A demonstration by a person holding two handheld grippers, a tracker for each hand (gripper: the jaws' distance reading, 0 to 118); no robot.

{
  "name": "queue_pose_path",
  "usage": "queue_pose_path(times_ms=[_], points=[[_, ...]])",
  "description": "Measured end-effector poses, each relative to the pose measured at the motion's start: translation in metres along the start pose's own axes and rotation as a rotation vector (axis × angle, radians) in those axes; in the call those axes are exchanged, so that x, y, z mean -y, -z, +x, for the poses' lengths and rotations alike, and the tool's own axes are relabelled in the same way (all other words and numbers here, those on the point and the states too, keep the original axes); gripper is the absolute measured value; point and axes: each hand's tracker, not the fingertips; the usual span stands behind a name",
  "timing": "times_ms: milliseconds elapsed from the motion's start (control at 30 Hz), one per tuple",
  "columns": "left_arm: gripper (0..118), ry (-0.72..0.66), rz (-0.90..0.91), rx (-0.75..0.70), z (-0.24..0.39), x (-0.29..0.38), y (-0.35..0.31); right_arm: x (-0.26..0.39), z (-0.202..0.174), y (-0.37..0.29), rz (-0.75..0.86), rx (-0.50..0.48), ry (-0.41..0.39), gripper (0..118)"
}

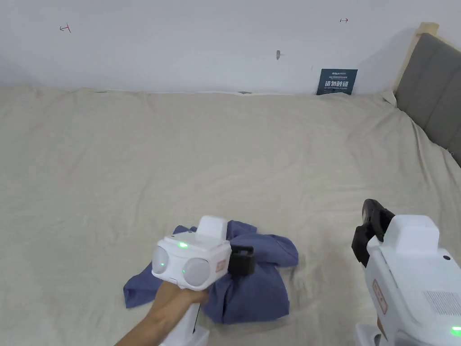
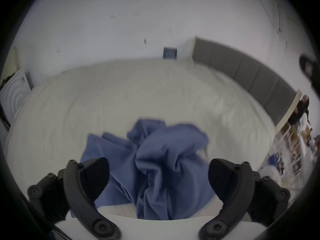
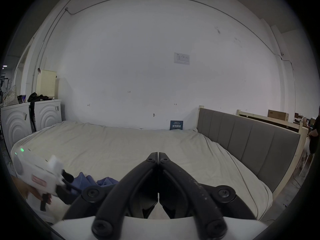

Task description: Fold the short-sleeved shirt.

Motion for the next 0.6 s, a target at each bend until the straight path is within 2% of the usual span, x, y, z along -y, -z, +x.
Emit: queue_pose_path(times_ms=[67, 167, 300, 467, 533, 567, 600], points=[[115, -0.011, 0.058, 0.002, 0.002, -0.008, -0.028, -0.006, 0.0, -0.004, 0.011, 0.002, 0.005, 1], [115, -0.04, 0.244, -0.064, 0.003, -0.011, -0.076, -0.014, -0.001, -0.008, 0.034, 0.001, 0.007, 1], [115, -0.041, 0.453, -0.185, 0.003, -0.009, -0.131, -0.025, -0.005, -0.011, 0.069, -0.008, 0.005, 1], [115, -0.036, 0.605, -0.341, -0.004, 0.005, -0.174, -0.035, -0.012, -0.013, 0.101, -0.023, 0.007, 1], [105, -0.004, 0.629, -0.39, -0.01, 0.009, -0.183, -0.038, -0.016, -0.013, 0.111, -0.027, 0.007, 1], [96, 0.01, 0.639, -0.397, -0.011, 0.013, -0.187, -0.039, -0.017, -0.012, 0.114, -0.029, 0.005, 1], [78, 0.023, 0.629, -0.41, -0.012, 0.015, -0.191, -0.04, -0.019, -0.012, 0.117, -0.032, 0.005, 1]])
